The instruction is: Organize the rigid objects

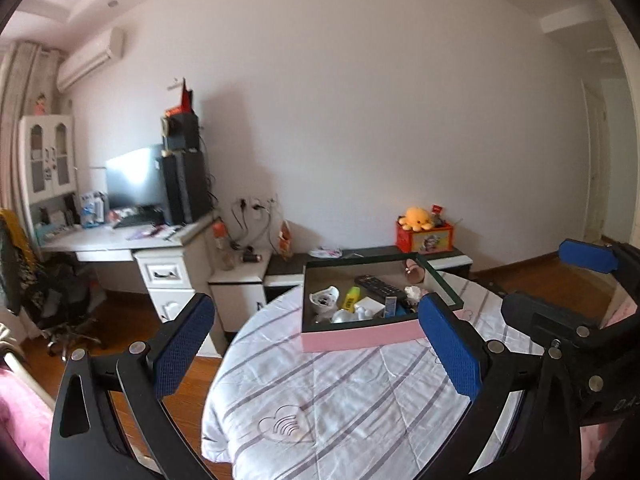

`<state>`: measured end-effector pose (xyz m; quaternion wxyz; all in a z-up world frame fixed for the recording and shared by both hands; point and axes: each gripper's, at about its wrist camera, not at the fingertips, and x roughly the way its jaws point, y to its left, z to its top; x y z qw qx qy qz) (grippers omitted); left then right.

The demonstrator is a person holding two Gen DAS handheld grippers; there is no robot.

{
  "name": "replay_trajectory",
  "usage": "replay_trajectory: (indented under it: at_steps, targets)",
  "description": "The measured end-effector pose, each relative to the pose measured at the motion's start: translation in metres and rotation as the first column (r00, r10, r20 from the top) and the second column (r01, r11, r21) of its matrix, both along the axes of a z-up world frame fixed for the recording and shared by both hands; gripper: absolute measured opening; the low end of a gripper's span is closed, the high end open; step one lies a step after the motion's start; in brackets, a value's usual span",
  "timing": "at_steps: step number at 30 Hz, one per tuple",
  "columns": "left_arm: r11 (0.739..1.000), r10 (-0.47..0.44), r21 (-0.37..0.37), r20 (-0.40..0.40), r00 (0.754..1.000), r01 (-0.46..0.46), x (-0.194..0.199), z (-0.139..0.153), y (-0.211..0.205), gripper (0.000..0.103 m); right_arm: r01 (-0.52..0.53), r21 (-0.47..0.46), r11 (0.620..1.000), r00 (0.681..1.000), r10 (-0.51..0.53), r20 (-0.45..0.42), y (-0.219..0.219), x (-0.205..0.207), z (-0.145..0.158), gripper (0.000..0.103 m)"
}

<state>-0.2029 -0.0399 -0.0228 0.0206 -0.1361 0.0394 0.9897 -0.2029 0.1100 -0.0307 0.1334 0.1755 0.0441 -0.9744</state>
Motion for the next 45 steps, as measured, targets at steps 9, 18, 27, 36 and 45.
replay_trajectory:
  at_steps: [9, 18, 27, 36, 45]
  targets:
    - [1.000, 0.023, 0.009, -0.098, 0.995, -0.022, 0.069, 0.020, -0.002, 0.103, 0.007, -0.012, 1.000, 0.990, -0.009, -0.139, -0.002, 0.065, 0.014, 0.103]
    - [0.999, 0.043, 0.033, -0.167, 0.985, -0.038, 0.116, 0.029, -0.003, 0.103, -0.004, -0.029, 1.000, 0.980, -0.002, -0.198, -0.002, 0.106, 0.025, 0.103]
    - [0.999, 0.035, 0.033, -0.179, 0.983, -0.030, 0.150, 0.032, 0.000, 0.103, 0.022, -0.027, 0.999, 0.968, -0.028, -0.250, -0.002, 0.146, 0.029, 0.103]
    - [0.999, 0.037, 0.018, -0.250, 0.968, -0.034, 0.183, 0.029, -0.001, 0.103, 0.034, -0.036, 0.999, 0.958, -0.043, -0.283, -0.006, 0.169, 0.028, 0.103]
    - [0.998, 0.055, 0.031, -0.273, 0.960, -0.048, 0.196, 0.027, -0.009, 0.103, 0.044, -0.017, 0.999, 0.947, -0.047, -0.319, -0.015, 0.183, 0.027, 0.103]
